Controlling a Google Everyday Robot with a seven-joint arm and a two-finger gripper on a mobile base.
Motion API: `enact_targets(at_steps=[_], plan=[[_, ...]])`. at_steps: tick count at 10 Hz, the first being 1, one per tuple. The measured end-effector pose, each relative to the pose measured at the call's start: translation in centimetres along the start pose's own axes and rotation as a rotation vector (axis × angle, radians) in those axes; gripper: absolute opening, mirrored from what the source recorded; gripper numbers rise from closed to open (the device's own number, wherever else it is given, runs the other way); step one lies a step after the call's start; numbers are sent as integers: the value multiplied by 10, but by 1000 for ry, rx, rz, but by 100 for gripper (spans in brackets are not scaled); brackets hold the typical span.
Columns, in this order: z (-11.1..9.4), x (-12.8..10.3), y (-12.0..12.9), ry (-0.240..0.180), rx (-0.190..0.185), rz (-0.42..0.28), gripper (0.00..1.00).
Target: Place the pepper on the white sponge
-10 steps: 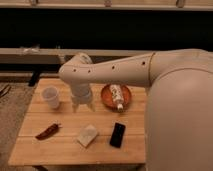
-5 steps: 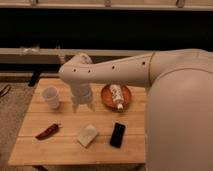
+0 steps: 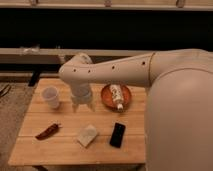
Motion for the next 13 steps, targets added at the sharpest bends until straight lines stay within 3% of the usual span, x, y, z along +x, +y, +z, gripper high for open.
enact_targets(at_steps=[3,5,9,11,13], plan=[[0,-1,3,-10,12,-21,65],[0,5,27,-21,41,-150,65],[22,44,126,0,90,-558,65],[58,56,170,31,93,-798,65],[93,49,202,44,82,-935,65]])
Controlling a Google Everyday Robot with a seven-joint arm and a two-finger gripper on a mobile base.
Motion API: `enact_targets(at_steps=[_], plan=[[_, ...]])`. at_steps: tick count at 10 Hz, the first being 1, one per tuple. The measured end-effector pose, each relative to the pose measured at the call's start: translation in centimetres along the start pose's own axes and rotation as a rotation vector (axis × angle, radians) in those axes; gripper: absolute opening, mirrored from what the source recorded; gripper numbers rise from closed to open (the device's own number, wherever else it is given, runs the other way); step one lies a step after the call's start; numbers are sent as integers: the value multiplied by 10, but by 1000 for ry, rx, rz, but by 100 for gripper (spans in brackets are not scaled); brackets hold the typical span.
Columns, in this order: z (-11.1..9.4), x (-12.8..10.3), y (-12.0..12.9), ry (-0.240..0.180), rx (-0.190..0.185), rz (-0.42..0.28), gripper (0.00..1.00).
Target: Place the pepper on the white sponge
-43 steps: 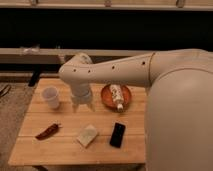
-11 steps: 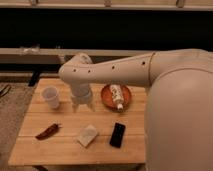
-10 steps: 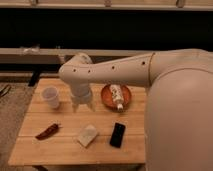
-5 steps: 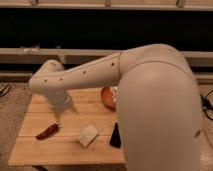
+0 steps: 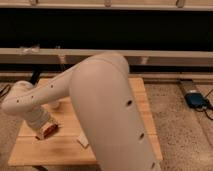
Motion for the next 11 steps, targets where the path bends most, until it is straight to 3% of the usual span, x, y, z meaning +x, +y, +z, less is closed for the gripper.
enact_targets(at_steps=[2,4,6,9,11], plan=[[15,-25,-5,-11,-7,-74,65],[19,-47,-30,-30,-12,-149,65],[20,-65,-36,-28,-29,-239,65],[23,-54,-34,41,-71,-371,65],[28,-42,-30,75,-74,-411,65]])
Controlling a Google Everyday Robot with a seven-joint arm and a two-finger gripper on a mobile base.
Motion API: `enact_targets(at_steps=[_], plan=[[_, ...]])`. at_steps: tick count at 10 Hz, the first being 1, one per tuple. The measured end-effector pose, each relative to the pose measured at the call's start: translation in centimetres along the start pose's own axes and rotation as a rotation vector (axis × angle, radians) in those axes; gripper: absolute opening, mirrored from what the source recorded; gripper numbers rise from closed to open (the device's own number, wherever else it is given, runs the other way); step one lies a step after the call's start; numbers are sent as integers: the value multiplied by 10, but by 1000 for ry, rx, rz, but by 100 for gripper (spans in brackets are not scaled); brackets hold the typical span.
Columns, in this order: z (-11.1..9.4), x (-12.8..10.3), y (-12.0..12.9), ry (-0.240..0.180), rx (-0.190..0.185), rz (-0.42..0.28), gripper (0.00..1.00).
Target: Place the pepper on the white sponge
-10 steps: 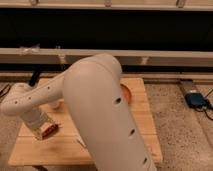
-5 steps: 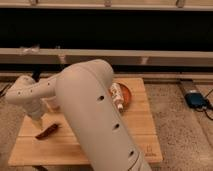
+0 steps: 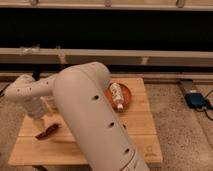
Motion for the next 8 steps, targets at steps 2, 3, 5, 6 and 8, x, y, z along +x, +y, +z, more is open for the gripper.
enact_targets(at_steps=[2,3,5,6,8], plan=[[10,14,11,23,-6,5,65],[16,13,19,31,-9,4,65],[29,12,33,45,-8,14,65],[33,14,33,50,-6,22,65],[36,10,35,49,0,28,65]])
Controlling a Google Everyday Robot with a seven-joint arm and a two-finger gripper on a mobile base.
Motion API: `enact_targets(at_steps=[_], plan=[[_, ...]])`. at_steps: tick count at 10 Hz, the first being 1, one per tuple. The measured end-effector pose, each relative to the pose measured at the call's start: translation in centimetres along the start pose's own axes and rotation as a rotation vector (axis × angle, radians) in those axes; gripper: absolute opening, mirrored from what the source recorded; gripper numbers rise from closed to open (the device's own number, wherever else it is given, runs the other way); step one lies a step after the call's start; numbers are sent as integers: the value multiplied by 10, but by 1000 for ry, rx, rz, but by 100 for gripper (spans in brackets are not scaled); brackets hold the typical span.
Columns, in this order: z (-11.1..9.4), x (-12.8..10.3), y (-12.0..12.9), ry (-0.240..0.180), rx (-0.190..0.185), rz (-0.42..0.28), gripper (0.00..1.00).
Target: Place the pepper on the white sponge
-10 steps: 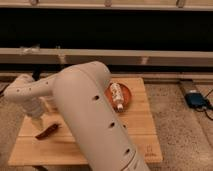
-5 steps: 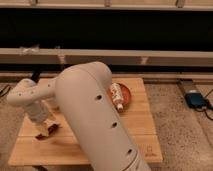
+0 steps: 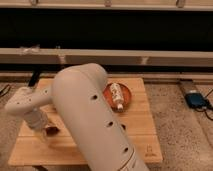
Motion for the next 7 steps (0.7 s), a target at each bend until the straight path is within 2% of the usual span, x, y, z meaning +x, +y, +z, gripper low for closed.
enact_targets(at_steps=[5,6,7], plan=[[2,-4,2,-1,26,13,65],[3,-5,3,2,37,19,60],[4,-5,4,5,44,24,51]])
